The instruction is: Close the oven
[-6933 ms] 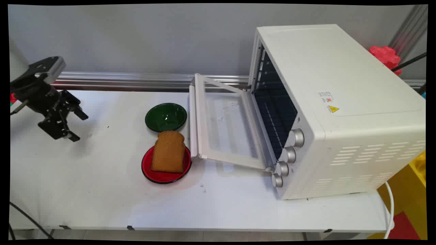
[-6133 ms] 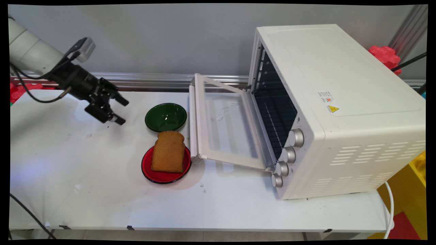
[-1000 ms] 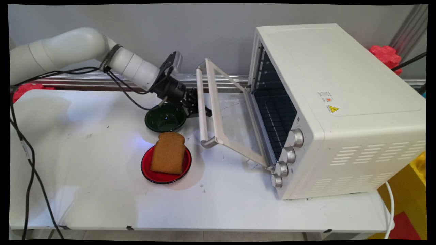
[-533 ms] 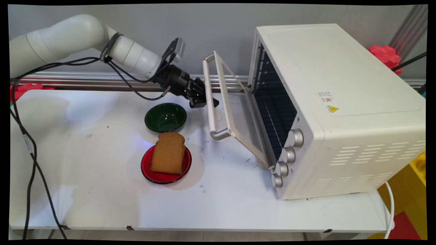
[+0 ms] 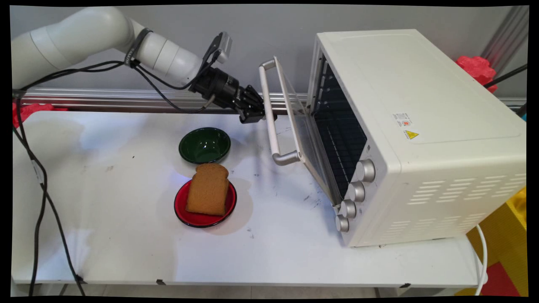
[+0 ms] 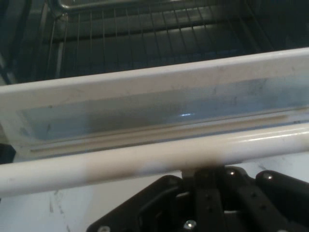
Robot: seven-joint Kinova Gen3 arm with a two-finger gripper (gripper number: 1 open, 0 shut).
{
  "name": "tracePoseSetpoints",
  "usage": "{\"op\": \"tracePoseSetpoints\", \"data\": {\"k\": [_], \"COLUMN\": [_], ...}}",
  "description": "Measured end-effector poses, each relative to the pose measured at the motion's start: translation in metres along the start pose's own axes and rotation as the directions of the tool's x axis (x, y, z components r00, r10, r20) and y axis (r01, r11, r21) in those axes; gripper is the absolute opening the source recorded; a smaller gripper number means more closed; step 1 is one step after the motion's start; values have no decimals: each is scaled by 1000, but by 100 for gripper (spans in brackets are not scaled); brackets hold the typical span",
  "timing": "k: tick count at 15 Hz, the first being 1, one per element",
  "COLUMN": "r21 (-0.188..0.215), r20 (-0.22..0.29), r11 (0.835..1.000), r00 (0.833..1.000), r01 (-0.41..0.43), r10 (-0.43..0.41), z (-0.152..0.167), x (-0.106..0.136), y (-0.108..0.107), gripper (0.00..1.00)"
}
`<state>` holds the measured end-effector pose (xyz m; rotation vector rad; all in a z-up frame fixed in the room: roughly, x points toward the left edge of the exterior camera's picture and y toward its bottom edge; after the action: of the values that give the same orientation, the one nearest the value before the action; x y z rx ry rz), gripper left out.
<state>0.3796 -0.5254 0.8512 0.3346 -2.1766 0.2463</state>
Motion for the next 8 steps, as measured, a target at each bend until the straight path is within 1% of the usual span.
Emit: {"op": "tracePoseSetpoints", "data": {"k": [8], "r21": [1], "r20": [-22], "r11": [1000], "r00": [1000], "r01": [10], "r10": [-10], "z": [-3], "x": [15], "y": [0], "gripper": [0]}}
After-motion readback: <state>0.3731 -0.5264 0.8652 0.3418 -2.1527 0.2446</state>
